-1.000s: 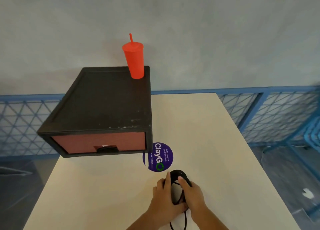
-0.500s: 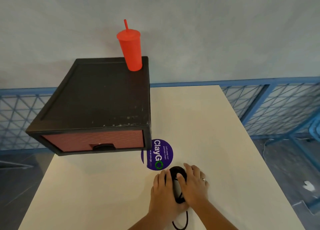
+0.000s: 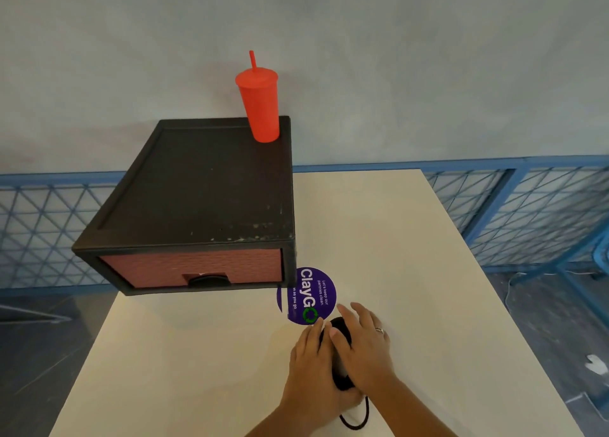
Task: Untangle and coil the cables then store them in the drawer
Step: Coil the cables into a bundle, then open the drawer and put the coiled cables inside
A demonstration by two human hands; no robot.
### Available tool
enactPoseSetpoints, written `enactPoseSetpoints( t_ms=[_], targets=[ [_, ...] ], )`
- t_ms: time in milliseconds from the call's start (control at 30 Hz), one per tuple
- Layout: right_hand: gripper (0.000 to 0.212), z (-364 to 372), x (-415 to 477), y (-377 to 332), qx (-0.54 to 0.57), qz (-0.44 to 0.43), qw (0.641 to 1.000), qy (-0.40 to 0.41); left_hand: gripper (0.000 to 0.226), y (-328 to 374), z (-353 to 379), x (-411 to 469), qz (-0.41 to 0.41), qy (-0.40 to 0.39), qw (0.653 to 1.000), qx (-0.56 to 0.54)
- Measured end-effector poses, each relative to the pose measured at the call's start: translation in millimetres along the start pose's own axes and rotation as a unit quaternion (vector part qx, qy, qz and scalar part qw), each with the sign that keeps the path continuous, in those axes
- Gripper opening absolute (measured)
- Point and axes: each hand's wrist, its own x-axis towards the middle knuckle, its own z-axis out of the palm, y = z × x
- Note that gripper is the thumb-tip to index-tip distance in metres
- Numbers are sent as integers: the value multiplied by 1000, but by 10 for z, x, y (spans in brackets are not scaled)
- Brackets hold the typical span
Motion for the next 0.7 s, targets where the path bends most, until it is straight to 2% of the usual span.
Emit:
enactPoseSetpoints(
  t_ms=[100,133,233,367,433,500,600,700],
  targets=[
    [114,-25,-1,-103,-4,-16,1000,3,103,-93,-109,-24,-10,0,1000,-24],
    [109,-35,0,-157,-5,-22,1000,1,103,-140,-166,-25,-15,1,1000,-19],
    [72,-49,46,-366,-1,-50,999,5,103,-286,-432,-33,-41,18,999,-21],
    [68,-83,162,-706,-11,-91,996,18,86,-505,-846,-20,-121,89,985,-79],
    [66,-110,221,-902,-1,-114,992,49,79,-641,-1016,3,-171,142,963,-149],
    [75,-140,296,-1094,2,-129,986,103,73,-763,-1191,42,-227,184,918,-267],
    [61,-186,441,-1337,-38,-147,978,143,67,-942,-1440,138,-306,197,796,-484],
    [52,-224,600,-1478,-74,-139,978,134,64,-1042,-1615,209,-338,186,694,-607]
  ],
)
